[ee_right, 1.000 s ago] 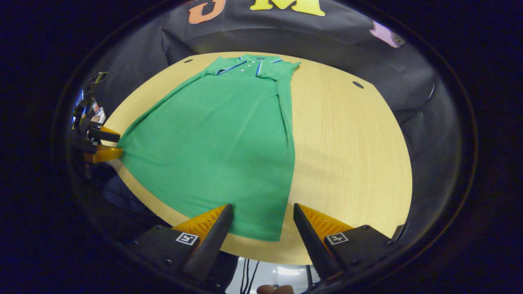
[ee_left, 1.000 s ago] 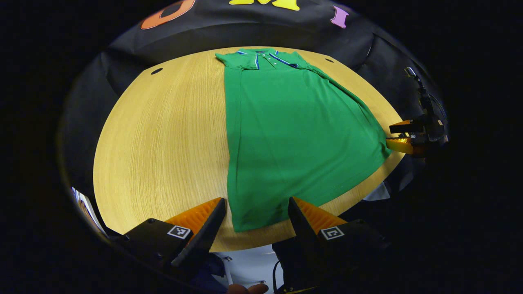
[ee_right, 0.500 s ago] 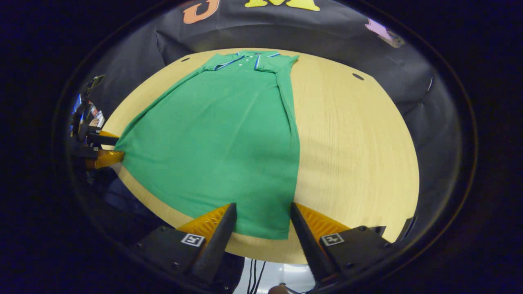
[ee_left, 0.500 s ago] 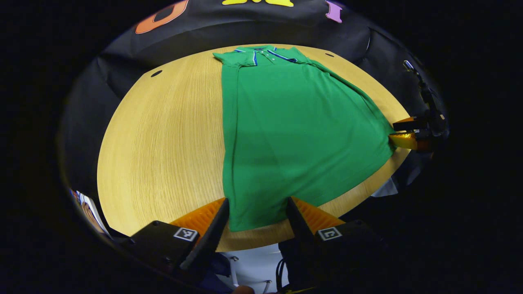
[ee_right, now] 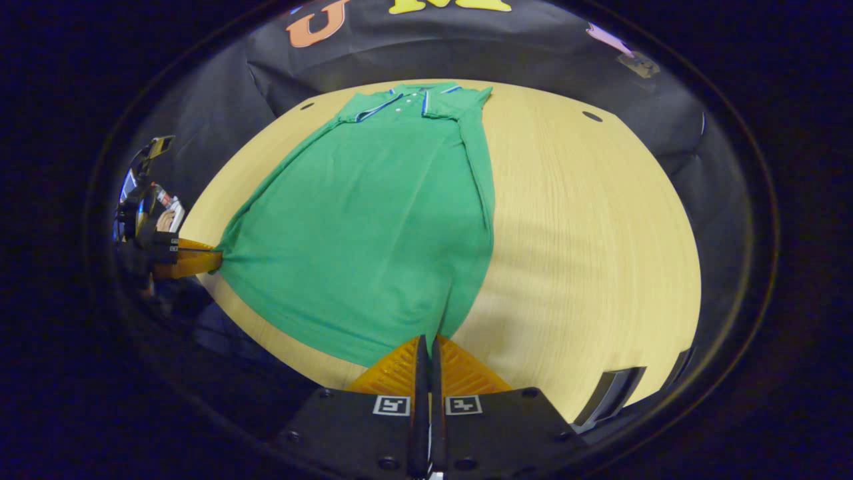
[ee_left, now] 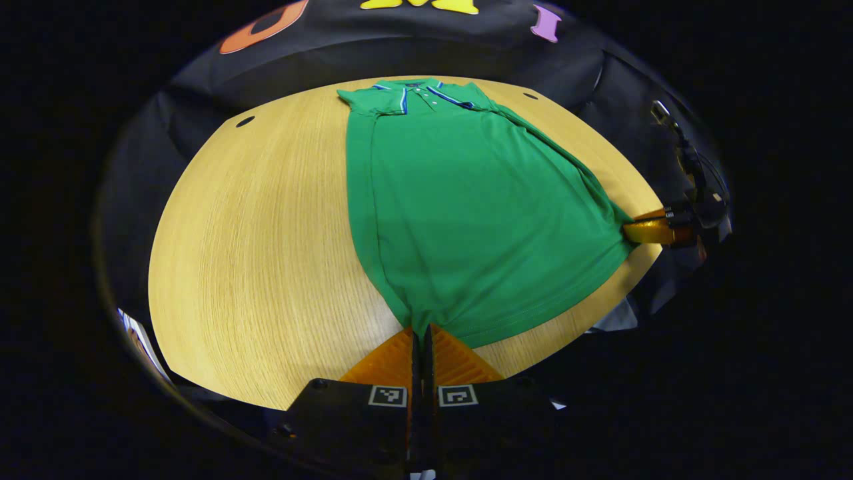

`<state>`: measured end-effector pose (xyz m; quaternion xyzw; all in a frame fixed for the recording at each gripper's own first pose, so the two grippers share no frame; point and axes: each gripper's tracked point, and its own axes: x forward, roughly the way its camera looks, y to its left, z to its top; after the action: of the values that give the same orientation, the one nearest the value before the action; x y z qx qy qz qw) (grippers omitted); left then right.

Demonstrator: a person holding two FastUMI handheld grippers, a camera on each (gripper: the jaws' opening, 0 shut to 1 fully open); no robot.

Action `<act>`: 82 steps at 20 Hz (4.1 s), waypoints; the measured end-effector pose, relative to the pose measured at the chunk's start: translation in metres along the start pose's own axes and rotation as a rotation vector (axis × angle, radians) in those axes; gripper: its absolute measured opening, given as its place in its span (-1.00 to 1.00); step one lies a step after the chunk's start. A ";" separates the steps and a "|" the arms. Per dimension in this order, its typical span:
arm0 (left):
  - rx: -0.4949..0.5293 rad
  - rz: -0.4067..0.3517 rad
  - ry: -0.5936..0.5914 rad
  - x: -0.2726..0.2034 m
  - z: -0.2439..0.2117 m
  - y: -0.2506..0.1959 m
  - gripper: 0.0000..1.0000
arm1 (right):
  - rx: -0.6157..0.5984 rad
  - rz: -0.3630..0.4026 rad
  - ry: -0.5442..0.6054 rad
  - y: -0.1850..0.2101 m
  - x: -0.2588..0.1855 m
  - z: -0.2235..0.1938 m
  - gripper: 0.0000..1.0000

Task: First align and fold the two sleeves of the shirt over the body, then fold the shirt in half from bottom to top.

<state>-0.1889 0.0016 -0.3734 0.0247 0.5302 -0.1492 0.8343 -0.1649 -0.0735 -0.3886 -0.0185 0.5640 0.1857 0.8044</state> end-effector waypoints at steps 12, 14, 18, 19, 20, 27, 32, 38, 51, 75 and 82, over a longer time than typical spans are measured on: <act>0.031 -0.039 -0.171 -0.021 0.089 0.013 -0.94 | 0.068 0.014 -0.125 -0.009 -0.019 0.088 -0.91; 0.038 -0.035 -0.199 -0.022 0.108 0.019 -0.94 | 0.083 0.018 -0.152 -0.009 -0.023 0.110 -0.92; 0.030 -0.025 -0.267 -0.030 0.160 0.033 -0.94 | 0.122 0.027 -0.226 -0.015 -0.033 0.164 -0.94; 0.031 -0.022 -0.285 -0.032 0.173 0.036 -0.94 | 0.129 0.030 -0.242 -0.016 -0.034 0.177 -0.91; 0.030 -0.019 -0.306 -0.035 0.187 0.039 -0.94 | 0.130 0.030 -0.258 -0.017 -0.037 0.191 -0.94; 0.053 -0.003 -0.433 -0.049 0.278 0.062 -0.94 | 0.149 0.039 -0.384 -0.029 -0.055 0.290 -0.88; -0.033 -0.025 -0.512 -0.047 0.339 0.078 -0.94 | 0.142 0.045 -0.428 -0.034 -0.054 0.341 -0.92; -0.064 -0.017 -0.569 -0.029 0.402 0.100 -0.94 | 0.147 0.040 -0.456 -0.045 -0.034 0.398 -0.91; -0.149 0.051 -0.519 0.101 0.455 0.152 -0.94 | 0.127 -0.007 -0.476 -0.075 0.090 0.484 -0.92; -0.089 0.250 -0.835 -0.062 0.472 0.119 0.96 | 0.014 -0.264 -0.778 -0.029 -0.051 0.478 0.87; -0.106 0.268 -0.974 -0.193 0.419 0.059 0.98 | 0.013 -0.266 -0.941 0.042 -0.183 0.403 0.90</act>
<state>0.1195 0.0177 -0.0248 -0.0223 0.0784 -0.0078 0.9966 0.1311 0.0109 -0.0672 0.0003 0.1331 0.0659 0.9889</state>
